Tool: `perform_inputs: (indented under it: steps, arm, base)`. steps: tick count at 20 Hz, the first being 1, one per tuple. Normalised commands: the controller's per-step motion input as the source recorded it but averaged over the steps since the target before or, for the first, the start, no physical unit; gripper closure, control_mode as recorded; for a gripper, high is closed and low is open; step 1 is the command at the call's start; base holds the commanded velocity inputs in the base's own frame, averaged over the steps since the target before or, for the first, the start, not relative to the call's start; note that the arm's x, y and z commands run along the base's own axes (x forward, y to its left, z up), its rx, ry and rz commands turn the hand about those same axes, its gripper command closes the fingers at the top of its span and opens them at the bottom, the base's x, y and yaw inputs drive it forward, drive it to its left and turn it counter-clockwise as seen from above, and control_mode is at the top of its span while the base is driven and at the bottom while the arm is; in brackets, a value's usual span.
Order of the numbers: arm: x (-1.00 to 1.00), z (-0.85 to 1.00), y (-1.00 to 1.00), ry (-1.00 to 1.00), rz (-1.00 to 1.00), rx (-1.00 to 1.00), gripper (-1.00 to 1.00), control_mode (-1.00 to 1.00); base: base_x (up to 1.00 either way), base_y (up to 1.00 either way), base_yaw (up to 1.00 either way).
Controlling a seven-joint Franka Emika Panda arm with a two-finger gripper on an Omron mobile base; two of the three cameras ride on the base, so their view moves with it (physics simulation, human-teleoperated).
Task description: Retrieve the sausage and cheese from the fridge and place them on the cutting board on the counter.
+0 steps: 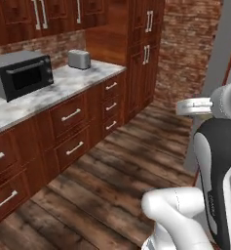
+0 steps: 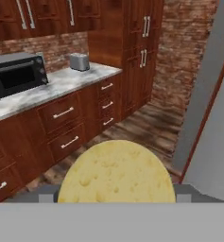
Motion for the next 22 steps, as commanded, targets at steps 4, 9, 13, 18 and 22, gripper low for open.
perform_inputs:
  steps: [4,9,13,18,22]
  arm:
    - [0.00,0.00,0.00,0.00,0.00,0.00,1.00,1.00]
    - [0.00,0.00,0.00,0.00,0.00,0.00,1.00,1.00]
    - [0.00,0.00,0.00,0.00,0.00,0.00,1.00,1.00]
    - [0.00,0.00,0.00,0.00,0.00,0.00,1.00,1.00]
    - [0.00,0.00,0.00,0.00,0.00,0.00,1.00,1.00]
  base:
    - [-0.48,0.67,0.94]
    - [-0.40,0.99,0.65]
    - [0.46,1.00,0.24]
    - [0.92,1.00,0.18]
    - [0.77,1.00,0.28]
